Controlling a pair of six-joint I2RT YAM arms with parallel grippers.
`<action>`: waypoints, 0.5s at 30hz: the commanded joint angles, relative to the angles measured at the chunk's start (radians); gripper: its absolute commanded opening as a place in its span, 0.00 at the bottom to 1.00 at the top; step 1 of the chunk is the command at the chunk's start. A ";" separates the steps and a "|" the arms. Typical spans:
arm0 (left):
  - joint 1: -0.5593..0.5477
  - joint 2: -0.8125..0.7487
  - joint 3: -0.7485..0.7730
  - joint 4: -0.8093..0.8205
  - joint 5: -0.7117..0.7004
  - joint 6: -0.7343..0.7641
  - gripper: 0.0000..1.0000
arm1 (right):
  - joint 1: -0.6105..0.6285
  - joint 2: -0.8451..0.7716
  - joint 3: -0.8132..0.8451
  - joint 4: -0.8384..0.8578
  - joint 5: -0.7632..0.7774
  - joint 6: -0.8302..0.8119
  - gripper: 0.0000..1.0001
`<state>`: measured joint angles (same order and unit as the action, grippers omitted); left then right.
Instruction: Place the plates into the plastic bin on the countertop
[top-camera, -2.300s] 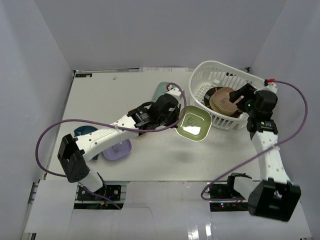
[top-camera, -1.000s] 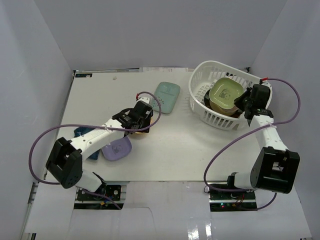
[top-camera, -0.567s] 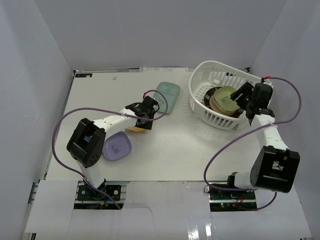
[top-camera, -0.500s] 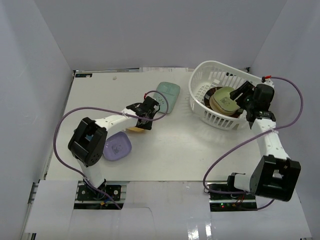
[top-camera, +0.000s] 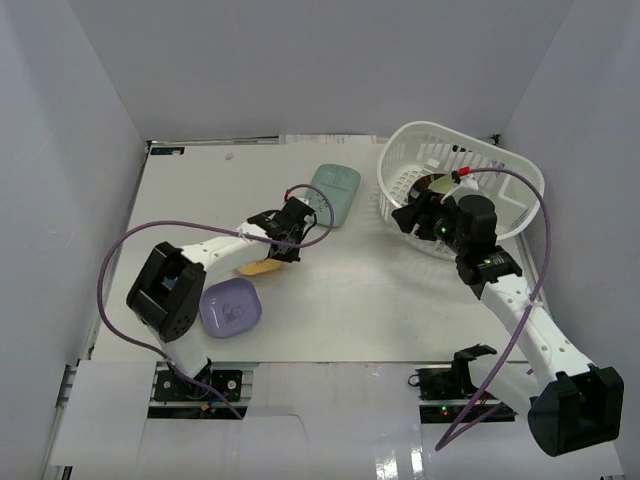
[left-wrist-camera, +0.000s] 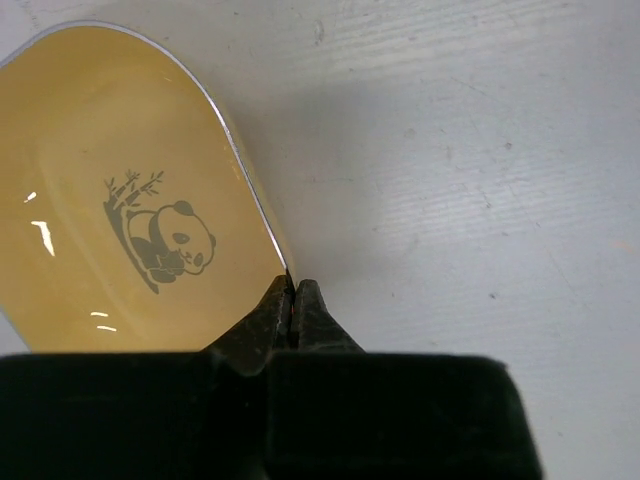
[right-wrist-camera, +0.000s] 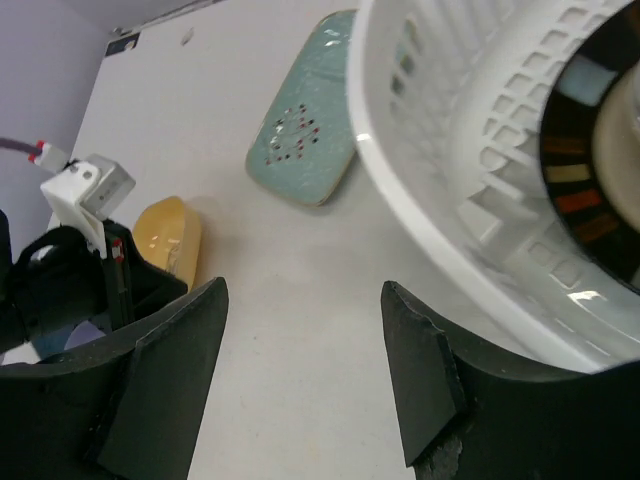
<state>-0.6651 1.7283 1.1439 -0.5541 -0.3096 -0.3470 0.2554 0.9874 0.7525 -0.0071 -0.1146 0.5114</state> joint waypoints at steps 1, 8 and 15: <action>-0.034 -0.166 -0.024 0.003 0.033 -0.003 0.00 | 0.065 -0.012 0.004 0.009 -0.048 -0.048 0.69; -0.163 -0.458 -0.159 0.161 0.307 0.170 0.00 | 0.146 0.088 0.071 -0.034 -0.232 -0.094 0.73; -0.243 -0.562 -0.254 0.177 0.493 0.264 0.00 | 0.222 0.234 0.206 -0.123 -0.295 -0.165 0.84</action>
<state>-0.8993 1.1854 0.9188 -0.3985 0.0639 -0.1555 0.4675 1.2076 0.8913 -0.1055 -0.3500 0.3939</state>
